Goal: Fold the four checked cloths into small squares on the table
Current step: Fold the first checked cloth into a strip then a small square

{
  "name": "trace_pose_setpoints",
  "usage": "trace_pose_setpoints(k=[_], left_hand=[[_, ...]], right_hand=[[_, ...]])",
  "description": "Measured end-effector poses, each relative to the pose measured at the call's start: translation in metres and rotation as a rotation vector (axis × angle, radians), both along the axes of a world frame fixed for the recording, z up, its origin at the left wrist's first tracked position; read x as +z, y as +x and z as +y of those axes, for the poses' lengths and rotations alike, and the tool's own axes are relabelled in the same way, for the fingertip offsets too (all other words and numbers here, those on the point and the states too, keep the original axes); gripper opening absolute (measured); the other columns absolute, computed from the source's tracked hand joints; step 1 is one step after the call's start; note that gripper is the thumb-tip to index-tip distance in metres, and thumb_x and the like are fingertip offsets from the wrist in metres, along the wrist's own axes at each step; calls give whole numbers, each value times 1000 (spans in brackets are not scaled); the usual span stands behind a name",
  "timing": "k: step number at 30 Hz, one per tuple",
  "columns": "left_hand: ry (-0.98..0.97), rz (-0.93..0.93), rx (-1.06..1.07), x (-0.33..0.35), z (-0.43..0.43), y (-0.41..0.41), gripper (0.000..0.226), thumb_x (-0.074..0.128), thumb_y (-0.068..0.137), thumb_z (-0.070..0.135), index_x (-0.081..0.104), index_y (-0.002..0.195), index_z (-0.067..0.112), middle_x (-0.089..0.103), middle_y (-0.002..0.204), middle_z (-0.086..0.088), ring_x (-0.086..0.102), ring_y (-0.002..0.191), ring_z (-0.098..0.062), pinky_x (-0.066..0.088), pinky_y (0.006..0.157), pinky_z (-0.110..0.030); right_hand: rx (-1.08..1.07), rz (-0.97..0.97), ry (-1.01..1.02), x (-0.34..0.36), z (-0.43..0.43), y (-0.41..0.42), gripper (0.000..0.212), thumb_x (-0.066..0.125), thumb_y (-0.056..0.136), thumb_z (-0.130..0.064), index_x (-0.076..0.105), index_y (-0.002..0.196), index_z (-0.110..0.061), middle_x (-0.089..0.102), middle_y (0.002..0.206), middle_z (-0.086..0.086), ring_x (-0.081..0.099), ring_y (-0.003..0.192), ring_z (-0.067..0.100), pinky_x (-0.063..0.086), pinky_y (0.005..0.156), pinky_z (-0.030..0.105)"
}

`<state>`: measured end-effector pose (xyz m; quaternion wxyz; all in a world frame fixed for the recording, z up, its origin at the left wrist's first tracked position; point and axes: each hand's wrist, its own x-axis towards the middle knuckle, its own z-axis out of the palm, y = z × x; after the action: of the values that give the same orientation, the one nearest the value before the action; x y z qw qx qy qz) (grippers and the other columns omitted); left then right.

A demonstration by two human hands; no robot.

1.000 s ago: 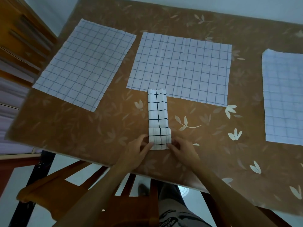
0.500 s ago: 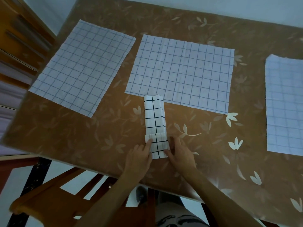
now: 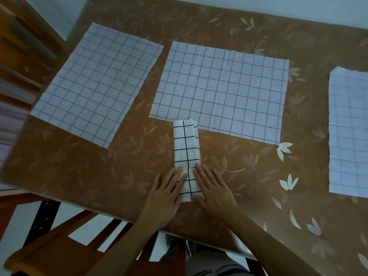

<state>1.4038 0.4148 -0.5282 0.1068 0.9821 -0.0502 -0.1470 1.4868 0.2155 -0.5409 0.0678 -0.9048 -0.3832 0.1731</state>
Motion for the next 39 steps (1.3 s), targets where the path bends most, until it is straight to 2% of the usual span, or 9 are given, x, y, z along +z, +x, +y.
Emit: trace_pose_setpoints(k=[4,8,13,19,25,29,32,35,39], left_hand=[[-122,-2,230,6,-5,-1,68,32,102,50,8,159,22,10,166,-11,16,151,-24,23,120,-46],[-248,-50,531,20,-15,-12,46,46,101,39,41,142,19,51,135,-7,50,107,-7,50,91,-27],[-392,74,688,30,-24,-11,42,50,102,31,44,141,19,43,127,3,48,88,-2,35,67,-4],[-515,71,717,32,-31,-5,42,55,99,27,45,140,20,43,121,5,56,86,-6,44,72,-11],[-491,72,641,25,-27,-6,62,52,101,32,22,154,29,39,134,2,54,100,-8,47,87,-18],[-166,-14,291,10,-22,-5,91,74,84,40,21,155,23,36,147,-15,59,115,-25,58,87,-35],[21,-12,46,-3,-18,-1,116,87,60,52,29,153,14,30,157,-22,45,136,-38,49,101,-49],[60,60,-23,-10,-15,-2,109,69,77,62,8,156,16,8,164,-11,19,151,-29,32,115,-53],[31,72,-63,-10,4,-5,69,20,101,57,-4,159,26,-8,167,0,-11,152,-17,14,121,-54]], right_hand=[[-195,91,72,9,-7,-5,73,28,98,-57,23,154,-10,25,160,9,26,147,26,25,119,43],[-358,159,201,30,-18,-17,48,38,98,-42,42,140,-20,51,129,0,51,111,14,48,96,34],[-429,299,228,31,-16,-28,40,44,101,-34,46,138,-20,51,123,-3,51,102,6,48,89,22],[-432,353,266,39,-3,-32,39,45,102,-29,45,140,-18,55,125,-3,57,103,9,51,90,26],[-502,360,292,47,0,-22,36,48,100,-30,45,135,-25,63,120,-6,62,104,9,52,90,25],[-399,114,177,39,7,-18,52,58,91,-33,44,139,-16,53,133,8,55,117,21,51,98,40],[-112,74,122,29,19,-21,76,32,90,-55,32,151,-9,29,158,14,31,144,29,29,113,48],[24,59,7,14,19,-23,77,8,99,-60,31,152,-9,26,159,9,26,146,23,29,116,47],[39,76,-72,7,8,-19,83,22,94,-68,28,152,-9,24,160,9,21,148,22,18,114,46]])
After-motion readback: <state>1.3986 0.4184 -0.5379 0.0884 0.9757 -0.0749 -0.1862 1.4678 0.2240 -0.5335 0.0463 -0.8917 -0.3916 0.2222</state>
